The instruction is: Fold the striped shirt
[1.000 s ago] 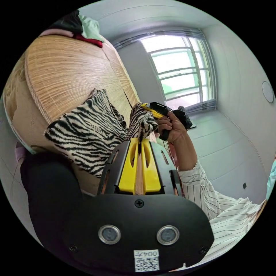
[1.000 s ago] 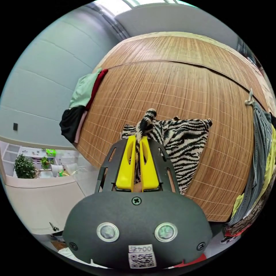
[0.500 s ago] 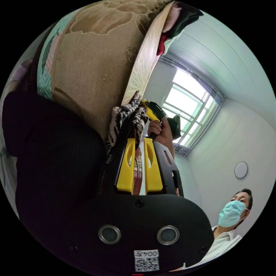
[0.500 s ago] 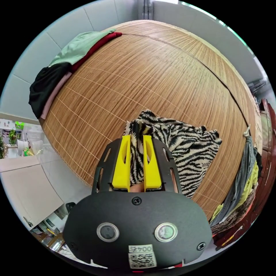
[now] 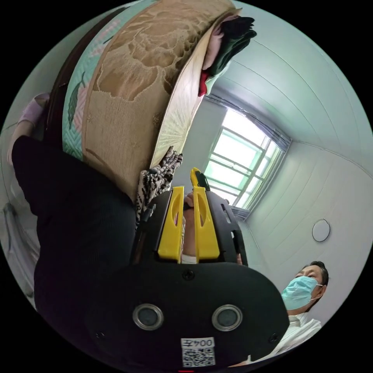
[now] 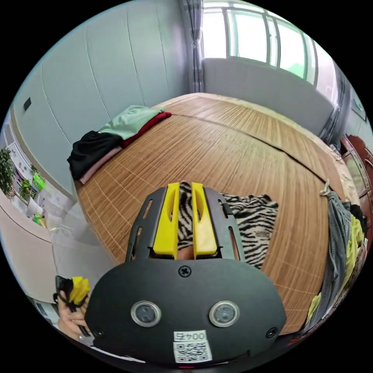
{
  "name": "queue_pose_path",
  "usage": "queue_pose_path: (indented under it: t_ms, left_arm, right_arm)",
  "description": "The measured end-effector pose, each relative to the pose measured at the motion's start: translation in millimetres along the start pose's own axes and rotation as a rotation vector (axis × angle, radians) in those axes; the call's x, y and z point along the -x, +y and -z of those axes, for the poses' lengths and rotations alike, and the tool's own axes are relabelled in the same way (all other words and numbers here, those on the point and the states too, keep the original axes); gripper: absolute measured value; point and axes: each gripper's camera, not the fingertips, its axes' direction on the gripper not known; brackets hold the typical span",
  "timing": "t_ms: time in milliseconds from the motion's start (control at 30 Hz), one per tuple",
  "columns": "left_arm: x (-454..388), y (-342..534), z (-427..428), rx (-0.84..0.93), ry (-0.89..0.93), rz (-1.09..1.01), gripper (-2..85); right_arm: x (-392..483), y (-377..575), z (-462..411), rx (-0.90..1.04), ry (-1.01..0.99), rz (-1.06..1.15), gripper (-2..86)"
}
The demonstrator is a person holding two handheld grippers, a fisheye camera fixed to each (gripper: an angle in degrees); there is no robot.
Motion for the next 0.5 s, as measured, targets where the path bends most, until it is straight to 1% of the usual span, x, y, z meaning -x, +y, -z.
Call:
queue_pose_path:
  t_ms: [33, 67, 100, 133, 167, 233, 300, 367, 400, 467, 500]
  left_arm:
    - [-9.1, -0.6, -4.5, 0.006, -0.021, -0.049, 2.2]
    - [-13.2, -0.8, -9.6, 0.022, -0.028, -0.071, 2.1]
    - [-19.1, -1.1, -24.8, 0.072, -0.038, -0.105, 1.8]
    - [-21.9, -1.1, -44.6, 0.135, -0.036, -0.131, 1.5]
    - [-22.1, -0.7, -54.9, 0.163, -0.034, -0.140, 1.4]
    - [-20.9, 0.7, -92.4, 0.223, -0.087, -0.176, 1.1]
    - [-16.5, -2.0, -115.4, 0.237, -0.152, -0.177, 1.0]
    - [-11.3, -7.3, -130.2, 0.220, -0.205, -0.177, 0.9]
    - [-5.7, -11.2, -134.9, 0.193, -0.262, -0.161, 0.9]
    - [7.1, -16.8, -139.1, 0.176, -0.350, -0.125, 0.8]
    - [17.0, -18.4, -140.7, 0.180, -0.342, -0.082, 0.6]
  right_arm:
    - [-17.5, 7.1, 8.1, -0.012, -0.005, -0.021, 3.0]
    - [-35.8, 14.4, 10.0, 0.024, -0.065, -0.040, 1.4]
    - [-43.4, 18.2, 8.9, 0.049, -0.110, -0.038, 0.5]
    - [-55.8, 26.1, 5.1, 0.081, -0.203, -0.040, 0.0]
    - [-63.4, 32.8, -0.7, 0.104, -0.253, -0.049, -0.3]
    - [-65.3, 35.9, -12.8, 0.147, -0.281, -0.048, -0.5]
    - [-60.9, 32.7, -28.3, 0.193, -0.321, -0.036, -0.5]
    - [-55.1, 23.4, -50.6, 0.227, -0.331, -0.046, -0.4]
    - [-54.7, 20.7, -57.3, 0.239, -0.327, -0.054, -0.3]
    - [-56.9, 12.6, -91.0, 0.344, -0.315, -0.098, 0.3]
    - [-58.0, 12.1, -100.6, 0.387, -0.307, -0.108, 0.4]
